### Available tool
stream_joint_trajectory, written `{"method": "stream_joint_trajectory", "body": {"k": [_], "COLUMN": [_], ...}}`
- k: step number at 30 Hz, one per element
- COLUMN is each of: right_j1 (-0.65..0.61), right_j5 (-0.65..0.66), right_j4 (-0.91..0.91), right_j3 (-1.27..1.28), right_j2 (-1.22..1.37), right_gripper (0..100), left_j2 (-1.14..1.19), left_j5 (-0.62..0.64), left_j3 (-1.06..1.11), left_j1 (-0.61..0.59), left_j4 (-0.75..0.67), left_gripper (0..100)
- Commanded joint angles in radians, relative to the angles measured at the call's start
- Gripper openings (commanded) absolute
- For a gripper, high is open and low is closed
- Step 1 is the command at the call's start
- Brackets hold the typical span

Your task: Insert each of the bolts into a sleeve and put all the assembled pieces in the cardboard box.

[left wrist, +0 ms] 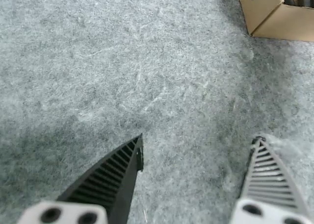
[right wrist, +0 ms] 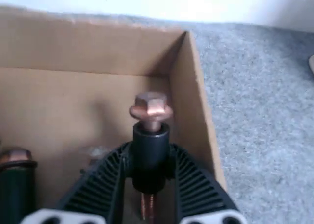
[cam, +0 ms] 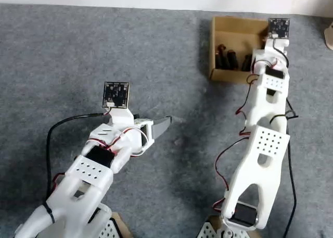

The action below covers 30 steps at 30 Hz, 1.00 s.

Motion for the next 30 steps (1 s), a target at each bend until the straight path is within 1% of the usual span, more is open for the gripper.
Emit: {"method": "stream_joint_trajectory", "body": {"k": [1,4,6,9,11,14,19,25,30], "right_j1": [0.027,0.024,0.024,0.022,0.021,0.013,0.001,-0.007,-0.015], "right_j5": [0.006,0.005,0.003,0.002,-0.002,-0.074,-0.152,-0.216,-0.222], "right_j4": [0.004,0.004,0.013,0.136,0.211,0.248,0.394,0.610,0.771], "right_j3": [-0.039,-0.039,-0.038,-0.045,-0.048,-0.087,-0.213,-0.446,-0.625], "right_j2": [-0.010,-0.008,-0.008,-0.008,-0.018,-0.030,-0.047,-0.045,-0.045], "right_gripper": [1.0,1.7,6.3,14.6,16.6,16.6,16.6,16.6,16.6], "left_j2": [-0.007,-0.007,-0.007,-0.007,-0.007,-0.007,-0.007,-0.007,-0.007], "left_j5": [0.006,0.006,0.006,0.006,0.006,0.006,0.006,0.006,0.006], "left_j3": [-0.004,-0.004,-0.004,-0.004,-0.004,-0.004,-0.004,-0.004,-0.004], "left_j1": [-0.008,-0.008,-0.008,-0.008,-0.008,-0.008,-0.010,-0.010,-0.010], "left_j4": [0.005,0.005,0.005,0.005,0.005,0.005,0.005,0.006,0.006], "left_gripper": [33,33,33,33,33,33,33,33,33]}}
